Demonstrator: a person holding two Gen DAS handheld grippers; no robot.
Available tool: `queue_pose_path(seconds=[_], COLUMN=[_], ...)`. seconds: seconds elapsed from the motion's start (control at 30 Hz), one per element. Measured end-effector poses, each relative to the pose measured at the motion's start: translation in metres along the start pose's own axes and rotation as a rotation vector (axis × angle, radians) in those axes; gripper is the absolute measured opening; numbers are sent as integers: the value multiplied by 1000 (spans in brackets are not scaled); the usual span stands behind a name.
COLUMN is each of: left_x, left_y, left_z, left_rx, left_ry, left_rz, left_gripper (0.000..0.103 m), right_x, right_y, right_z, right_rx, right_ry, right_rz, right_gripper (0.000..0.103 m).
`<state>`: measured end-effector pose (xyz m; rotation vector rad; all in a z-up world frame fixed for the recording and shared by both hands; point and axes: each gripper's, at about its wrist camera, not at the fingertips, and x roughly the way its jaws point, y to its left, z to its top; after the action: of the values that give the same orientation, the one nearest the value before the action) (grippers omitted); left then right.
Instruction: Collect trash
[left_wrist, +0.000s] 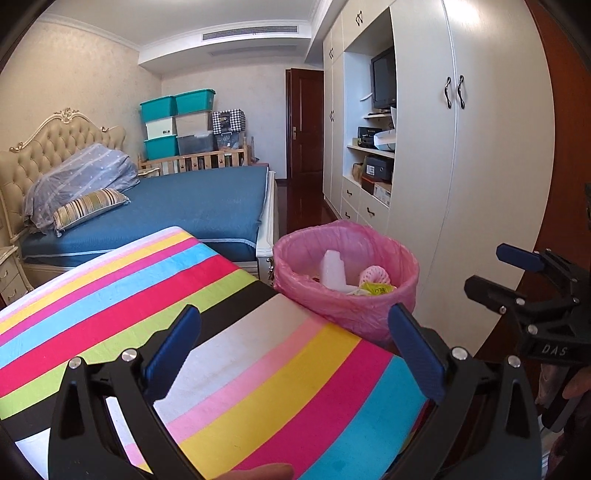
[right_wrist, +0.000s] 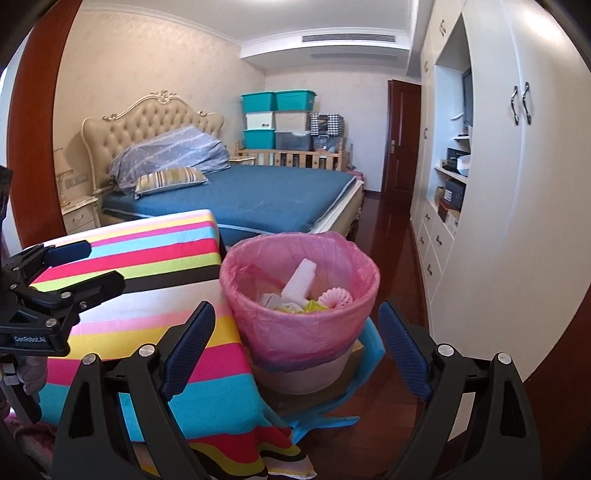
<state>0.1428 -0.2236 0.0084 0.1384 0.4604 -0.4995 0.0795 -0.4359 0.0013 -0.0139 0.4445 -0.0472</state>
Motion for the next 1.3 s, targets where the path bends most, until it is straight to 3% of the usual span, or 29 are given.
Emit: queue_pose_path(seconds=[0.8,1.3], left_x=[7,-5], left_y=[3,11], left_z=[-9,-7], left_rx=[-8,-58], left_ry=[28,-51], left_rz=[4,13], left_gripper=[98,98], right_x=[4,3], right_y=[5,10], right_z=[-5,-3], right_rx=[3,-5], right_ry=[19,4], right_rz=[5,16], right_gripper=[84,84])
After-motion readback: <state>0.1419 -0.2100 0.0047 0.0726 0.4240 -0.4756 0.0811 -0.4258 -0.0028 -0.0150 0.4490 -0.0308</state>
